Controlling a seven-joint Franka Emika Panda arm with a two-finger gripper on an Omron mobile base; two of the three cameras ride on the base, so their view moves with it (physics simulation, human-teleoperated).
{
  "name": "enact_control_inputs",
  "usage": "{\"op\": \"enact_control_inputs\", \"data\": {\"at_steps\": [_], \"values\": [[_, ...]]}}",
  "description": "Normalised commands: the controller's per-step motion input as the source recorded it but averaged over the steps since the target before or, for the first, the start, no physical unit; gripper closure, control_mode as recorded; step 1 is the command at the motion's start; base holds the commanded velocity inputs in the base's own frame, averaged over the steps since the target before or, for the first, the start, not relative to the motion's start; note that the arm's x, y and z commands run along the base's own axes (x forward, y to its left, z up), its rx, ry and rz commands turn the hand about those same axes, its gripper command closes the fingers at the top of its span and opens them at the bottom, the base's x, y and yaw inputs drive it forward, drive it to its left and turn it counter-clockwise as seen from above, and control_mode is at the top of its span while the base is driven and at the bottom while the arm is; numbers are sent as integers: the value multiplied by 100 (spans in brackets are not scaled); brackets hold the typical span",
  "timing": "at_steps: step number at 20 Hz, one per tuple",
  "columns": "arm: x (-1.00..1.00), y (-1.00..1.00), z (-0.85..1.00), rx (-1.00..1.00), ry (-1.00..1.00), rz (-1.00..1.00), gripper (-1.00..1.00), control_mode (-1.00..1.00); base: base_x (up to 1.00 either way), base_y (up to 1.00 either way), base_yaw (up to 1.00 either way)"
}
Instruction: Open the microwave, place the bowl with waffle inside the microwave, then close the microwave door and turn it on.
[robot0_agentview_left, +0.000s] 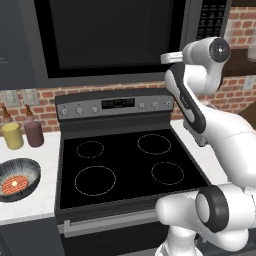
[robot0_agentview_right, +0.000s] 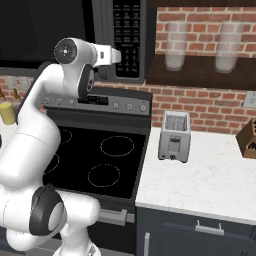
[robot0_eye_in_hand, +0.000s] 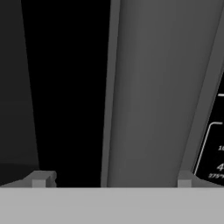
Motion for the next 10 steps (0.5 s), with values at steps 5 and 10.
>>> {"op": "enact_control_inputs", "data": {"at_steps": [5, 10], "values": [[23, -13, -2, 0, 0, 0, -100, -100, 0, 0, 0], [78, -4, -31, 0, 0, 0, -100, -100, 0, 0, 0]]}}
